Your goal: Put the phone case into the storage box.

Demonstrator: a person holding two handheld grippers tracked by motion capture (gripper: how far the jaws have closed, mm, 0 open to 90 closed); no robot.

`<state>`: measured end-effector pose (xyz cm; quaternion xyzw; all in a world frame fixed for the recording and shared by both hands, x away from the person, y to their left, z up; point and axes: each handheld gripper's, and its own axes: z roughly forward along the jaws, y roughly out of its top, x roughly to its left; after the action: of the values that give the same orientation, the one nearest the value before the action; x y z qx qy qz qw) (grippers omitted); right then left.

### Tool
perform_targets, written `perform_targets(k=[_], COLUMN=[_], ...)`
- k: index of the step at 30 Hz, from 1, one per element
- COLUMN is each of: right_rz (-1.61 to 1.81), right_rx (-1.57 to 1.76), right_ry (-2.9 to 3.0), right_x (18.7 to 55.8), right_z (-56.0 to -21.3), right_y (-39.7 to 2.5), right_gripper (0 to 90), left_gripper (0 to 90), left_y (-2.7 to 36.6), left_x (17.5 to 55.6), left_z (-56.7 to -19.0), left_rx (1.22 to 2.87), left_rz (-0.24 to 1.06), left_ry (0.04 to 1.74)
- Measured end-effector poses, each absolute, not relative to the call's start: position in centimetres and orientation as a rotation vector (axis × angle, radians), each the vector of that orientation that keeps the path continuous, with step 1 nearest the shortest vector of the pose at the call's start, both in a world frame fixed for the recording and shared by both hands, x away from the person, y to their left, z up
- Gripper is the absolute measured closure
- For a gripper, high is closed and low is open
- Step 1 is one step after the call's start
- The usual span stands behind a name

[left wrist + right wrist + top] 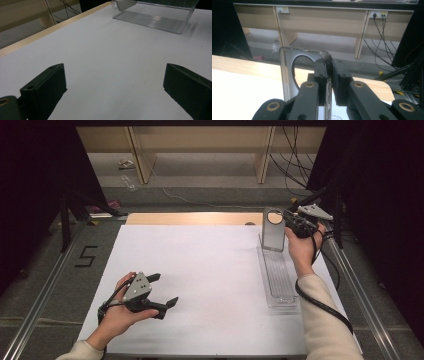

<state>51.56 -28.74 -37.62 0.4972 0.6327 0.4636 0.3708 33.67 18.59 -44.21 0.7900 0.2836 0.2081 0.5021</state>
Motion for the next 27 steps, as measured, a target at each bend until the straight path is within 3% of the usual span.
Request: perform_targets(k=[27], right_rz=[1.159], right_rx=[1.292], right_ry=[1.657], right_x=[51.8], right_z=[-39.0], right_y=[-28.5], right_gripper=[83.2], left_gripper=[4.4], left_y=[18.6], left_x=[33.7], left_z=[-44.2], left_rx=[1.907], left_rz=[0.501], left_ry=[0.686])
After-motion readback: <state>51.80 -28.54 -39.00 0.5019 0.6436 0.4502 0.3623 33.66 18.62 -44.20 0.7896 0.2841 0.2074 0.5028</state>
